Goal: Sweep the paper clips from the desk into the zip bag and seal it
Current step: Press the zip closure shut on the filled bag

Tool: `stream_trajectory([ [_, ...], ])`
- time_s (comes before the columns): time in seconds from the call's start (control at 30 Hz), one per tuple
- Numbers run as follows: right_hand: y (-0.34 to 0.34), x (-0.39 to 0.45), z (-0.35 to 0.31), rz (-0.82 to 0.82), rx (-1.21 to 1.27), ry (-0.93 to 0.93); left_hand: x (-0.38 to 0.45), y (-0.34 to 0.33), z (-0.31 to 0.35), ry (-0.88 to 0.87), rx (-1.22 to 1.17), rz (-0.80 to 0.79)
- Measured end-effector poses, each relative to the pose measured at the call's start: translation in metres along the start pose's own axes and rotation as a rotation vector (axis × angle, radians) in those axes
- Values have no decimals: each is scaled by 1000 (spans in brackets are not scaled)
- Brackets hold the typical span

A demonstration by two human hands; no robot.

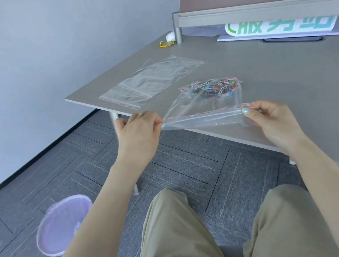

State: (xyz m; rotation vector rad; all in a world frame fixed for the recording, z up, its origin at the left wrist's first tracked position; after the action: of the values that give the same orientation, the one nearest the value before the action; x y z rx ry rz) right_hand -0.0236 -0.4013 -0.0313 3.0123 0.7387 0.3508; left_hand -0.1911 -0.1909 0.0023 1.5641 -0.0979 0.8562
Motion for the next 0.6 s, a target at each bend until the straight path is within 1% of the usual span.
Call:
stream_trajectory([
  [0.2,0,1,0,29,59,-35,3,4,-4,-6,9,19],
  [0.37,-1,3,3,26,50,-36,2,2,-8,-10,-3,-34],
  [0.5,-2,5,3,48,28,-14,6,6,-11,-113,9,-57],
  [0.6,-4,13,2,85,56,-22,17,6,-16,-217,-141,-154],
])
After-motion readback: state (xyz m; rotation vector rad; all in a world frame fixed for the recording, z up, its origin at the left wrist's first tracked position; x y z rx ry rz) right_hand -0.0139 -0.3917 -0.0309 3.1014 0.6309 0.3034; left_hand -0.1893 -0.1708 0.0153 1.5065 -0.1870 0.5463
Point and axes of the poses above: each hand's wrist, its own x-axis towards the middle knuckle, its own y-axis out of the back of the hand, z = x × y, the point moved 2 cm from there along x, towards the middle knuckle, and after that the axes turned 11 degrees about x, right-handed, at the moved point
